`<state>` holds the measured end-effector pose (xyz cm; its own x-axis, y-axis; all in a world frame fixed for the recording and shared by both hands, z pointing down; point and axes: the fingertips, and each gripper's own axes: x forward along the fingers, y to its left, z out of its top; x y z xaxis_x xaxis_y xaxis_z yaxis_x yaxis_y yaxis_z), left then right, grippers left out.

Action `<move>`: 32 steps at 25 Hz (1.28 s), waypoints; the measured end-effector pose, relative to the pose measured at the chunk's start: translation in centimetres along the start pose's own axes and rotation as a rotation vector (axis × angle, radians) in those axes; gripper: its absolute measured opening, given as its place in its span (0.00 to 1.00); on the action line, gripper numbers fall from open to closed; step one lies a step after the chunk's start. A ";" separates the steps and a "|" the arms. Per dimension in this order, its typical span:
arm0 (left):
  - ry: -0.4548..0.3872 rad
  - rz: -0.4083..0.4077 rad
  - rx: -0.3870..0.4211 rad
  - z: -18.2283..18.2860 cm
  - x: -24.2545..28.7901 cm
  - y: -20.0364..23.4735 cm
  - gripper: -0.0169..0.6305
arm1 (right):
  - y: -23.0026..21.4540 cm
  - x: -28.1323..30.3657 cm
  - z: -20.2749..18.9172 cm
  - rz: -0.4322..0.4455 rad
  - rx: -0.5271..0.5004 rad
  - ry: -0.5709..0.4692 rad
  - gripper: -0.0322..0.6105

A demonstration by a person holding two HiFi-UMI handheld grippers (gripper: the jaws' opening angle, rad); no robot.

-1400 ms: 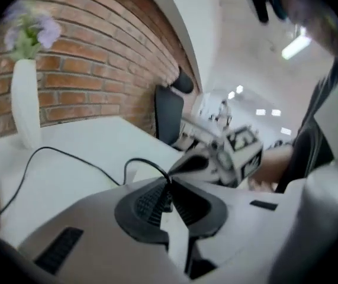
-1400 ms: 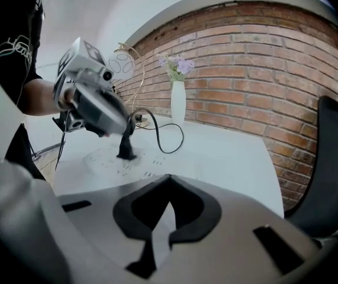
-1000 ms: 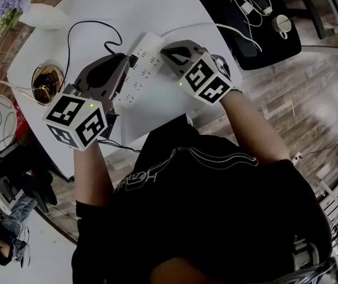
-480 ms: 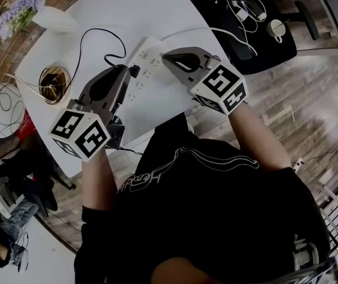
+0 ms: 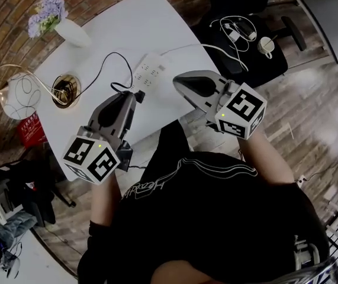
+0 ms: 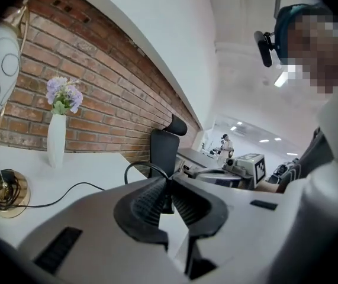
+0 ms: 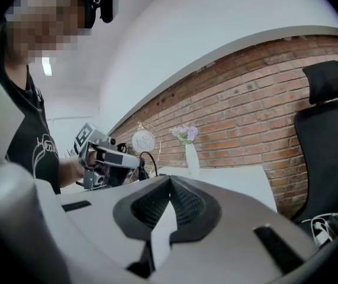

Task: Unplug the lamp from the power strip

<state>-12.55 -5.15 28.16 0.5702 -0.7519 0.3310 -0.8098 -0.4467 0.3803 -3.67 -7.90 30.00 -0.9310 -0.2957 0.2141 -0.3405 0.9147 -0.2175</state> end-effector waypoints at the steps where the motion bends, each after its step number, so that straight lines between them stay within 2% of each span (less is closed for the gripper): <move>1: 0.004 0.000 0.008 -0.2 -0.6 -0.9 0.07 | 0.8 -0.8 0.3 0.010 0.013 -0.012 0.05; 6: -0.028 -0.007 0.076 0.5 -2.2 -4.6 0.07 | 3.1 -3.8 2.1 0.029 -0.002 -0.070 0.05; 10: -0.039 0.013 0.124 0.6 -3.4 -6.7 0.07 | 4.5 -5.6 2.7 0.016 -0.031 -0.073 0.05; 20: -0.054 0.010 0.153 0.3 -4.8 -9.8 0.08 | 7.0 -8.0 3.4 0.025 -0.042 -0.108 0.04; 32: -0.067 0.005 0.152 0.2 -5.4 -10.4 0.07 | 7.9 -8.5 3.2 0.014 -0.052 -0.109 0.04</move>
<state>-7.20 3.45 22.29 0.5598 -0.7827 0.2723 -0.8271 -0.5072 0.2422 1.14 0.91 23.40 -0.9453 -0.3084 0.1063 -0.3229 0.9312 -0.1693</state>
